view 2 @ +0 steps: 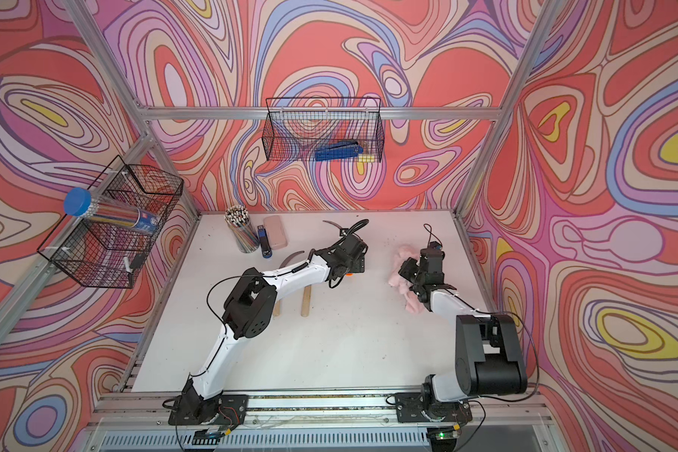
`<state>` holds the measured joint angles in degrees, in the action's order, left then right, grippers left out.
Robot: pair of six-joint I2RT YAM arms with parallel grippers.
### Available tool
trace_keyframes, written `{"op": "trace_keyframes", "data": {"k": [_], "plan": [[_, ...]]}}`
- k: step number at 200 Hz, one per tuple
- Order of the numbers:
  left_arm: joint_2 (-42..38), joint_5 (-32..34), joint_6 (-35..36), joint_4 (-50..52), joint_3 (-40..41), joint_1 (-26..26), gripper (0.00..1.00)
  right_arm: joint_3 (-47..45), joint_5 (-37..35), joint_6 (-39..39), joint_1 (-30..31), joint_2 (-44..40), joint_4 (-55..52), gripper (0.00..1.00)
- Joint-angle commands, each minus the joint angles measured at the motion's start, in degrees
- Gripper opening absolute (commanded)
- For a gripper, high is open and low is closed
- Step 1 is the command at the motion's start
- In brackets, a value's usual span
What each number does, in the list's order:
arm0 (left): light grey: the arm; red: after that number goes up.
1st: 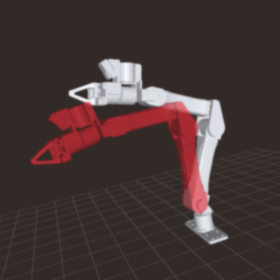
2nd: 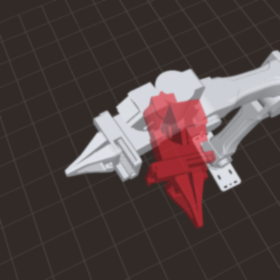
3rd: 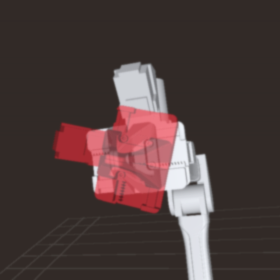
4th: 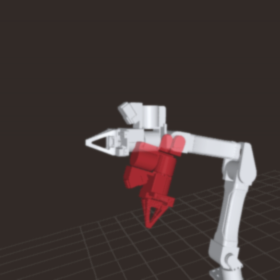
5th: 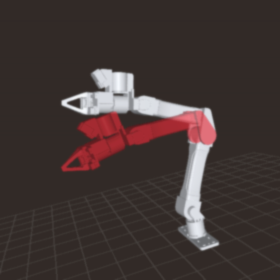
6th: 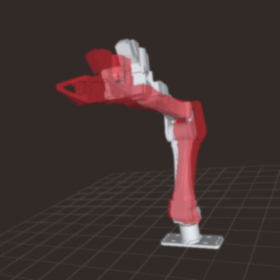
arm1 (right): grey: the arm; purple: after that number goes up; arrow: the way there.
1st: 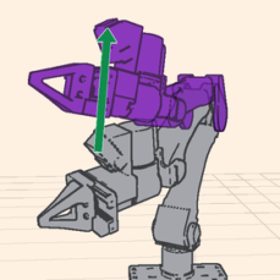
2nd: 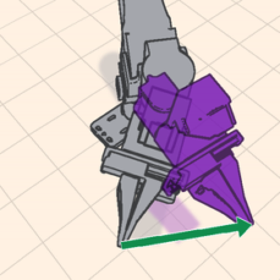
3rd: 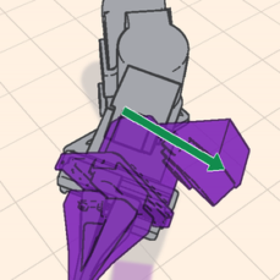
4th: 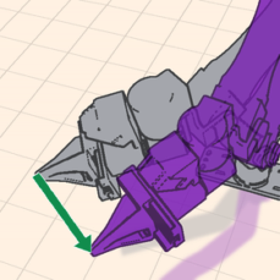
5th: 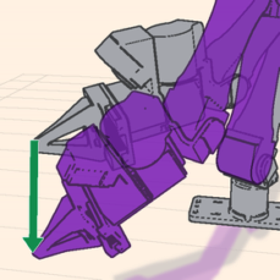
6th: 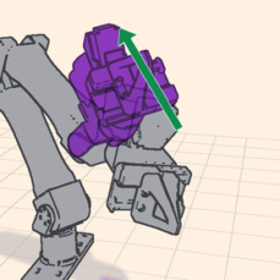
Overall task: Wipe small sickles with rags
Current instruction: Pick up the small sickle from the center of the board.
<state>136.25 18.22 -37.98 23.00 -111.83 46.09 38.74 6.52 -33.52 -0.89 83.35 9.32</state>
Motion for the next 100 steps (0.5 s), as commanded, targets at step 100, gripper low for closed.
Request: {"op": "trace_keyframes", "data": {"k": [100], "plan": [[4.7, 5.2, -1.7, 9.7, -4.2, 1.8, 0.73, -2.4, 0.1, 0.4, 0.1, -2.1, 1.4, 0.00]]}}
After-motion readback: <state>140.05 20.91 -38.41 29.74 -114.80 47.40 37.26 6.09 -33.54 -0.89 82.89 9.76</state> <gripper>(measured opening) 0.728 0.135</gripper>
